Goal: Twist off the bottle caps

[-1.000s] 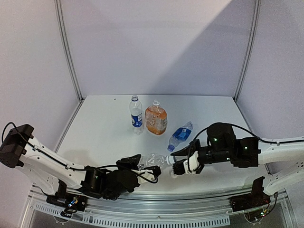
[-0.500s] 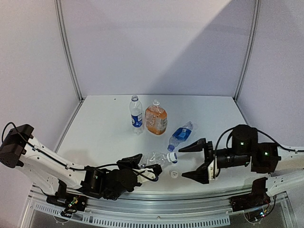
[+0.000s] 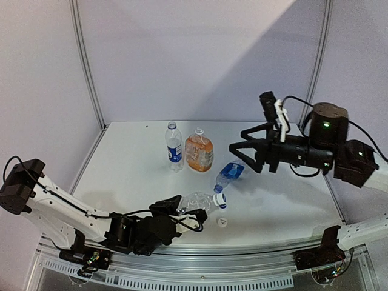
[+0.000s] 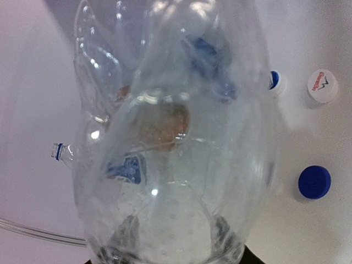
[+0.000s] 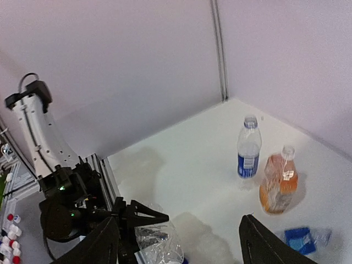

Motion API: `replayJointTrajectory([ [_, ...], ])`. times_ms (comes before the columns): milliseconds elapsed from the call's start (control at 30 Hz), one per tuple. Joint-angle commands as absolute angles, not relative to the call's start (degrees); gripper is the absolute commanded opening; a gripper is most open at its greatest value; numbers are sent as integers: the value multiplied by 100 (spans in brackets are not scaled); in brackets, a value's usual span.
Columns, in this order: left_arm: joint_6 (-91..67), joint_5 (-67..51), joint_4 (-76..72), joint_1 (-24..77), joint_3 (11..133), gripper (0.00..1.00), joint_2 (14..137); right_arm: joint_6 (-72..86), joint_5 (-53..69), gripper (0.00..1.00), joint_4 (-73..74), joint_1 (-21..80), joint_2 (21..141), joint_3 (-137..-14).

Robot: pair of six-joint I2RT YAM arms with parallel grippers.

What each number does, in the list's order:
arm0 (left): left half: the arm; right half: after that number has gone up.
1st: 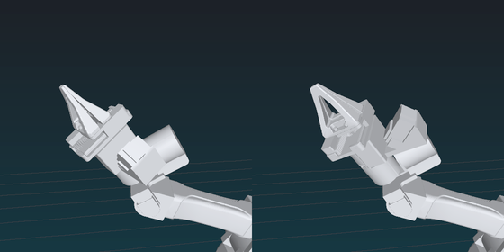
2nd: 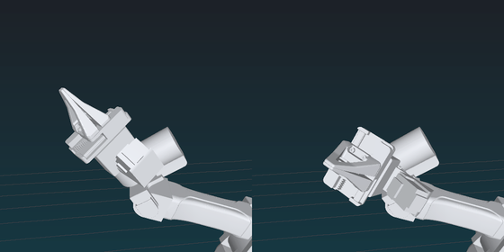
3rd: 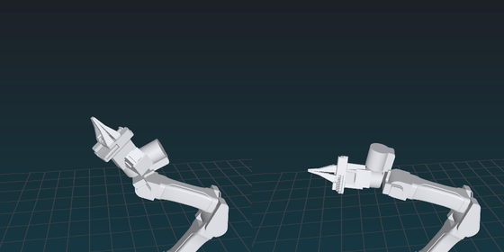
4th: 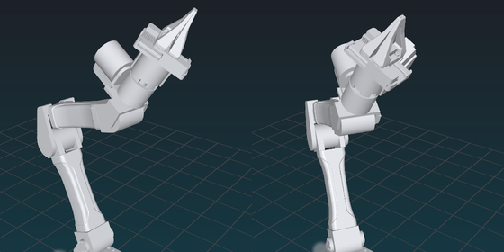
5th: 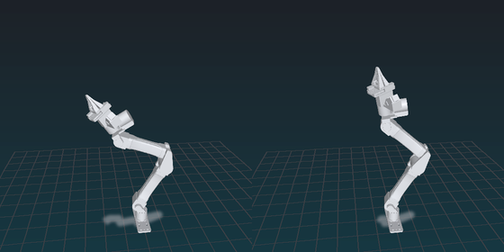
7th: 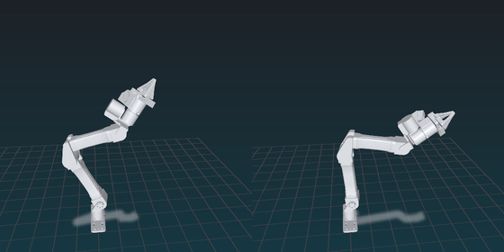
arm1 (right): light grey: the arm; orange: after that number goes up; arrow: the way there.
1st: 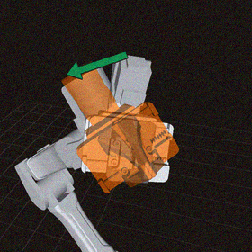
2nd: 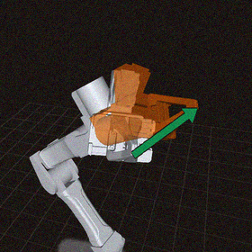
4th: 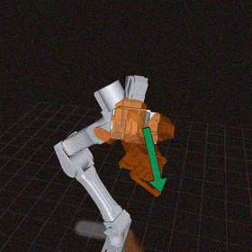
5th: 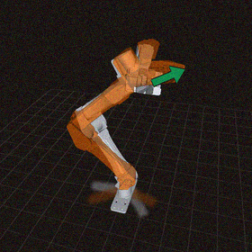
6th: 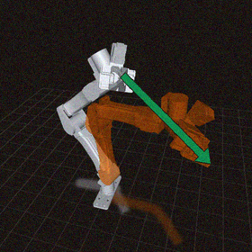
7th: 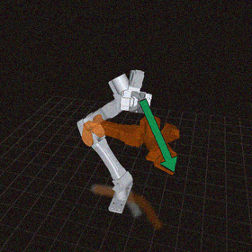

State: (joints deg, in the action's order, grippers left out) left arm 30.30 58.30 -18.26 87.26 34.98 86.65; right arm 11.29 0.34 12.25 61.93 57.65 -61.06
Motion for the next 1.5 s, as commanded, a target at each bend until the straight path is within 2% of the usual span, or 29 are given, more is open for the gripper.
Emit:
replayJointTrajectory([
  [0, 3172, 6047, -2051, 8807, 3564, 26, 8865, 3627, 1508, 74, 2576, 5120, 6552, -6036],
  [100, 3175, 6023, -2063, 8807, 3551, 26, 8865, 4261, 2677, 71, 2257, 4791, 6899, -5785],
  [233, 3173, 6029, -2065, 8807, 3542, 26, 8820, 4732, 3666, 65, 1854, 4781, 7527, -5659],
  [500, 3170, 6020, -2074, 8807, 3527, 26, 8789, 5207, 4280, 64, 1137, 4775, 7810, -5260],
  [633, 3139, 5997, -2068, 8807, 3534, 26, 8784, 5376, 4451, 62, 916, 4777, 7715, -5062],
  [900, 3122, 5985, -2061, 8807, 3536, 26, 8791, 5452, 4712, 47, 784, 4777, 7684, -4904],
  [1467, 3079, 6007, -2022, 8807, 3547, 26, 8776, 5392, 4687, 49, 1056, 5002, 7515, -4904],
])
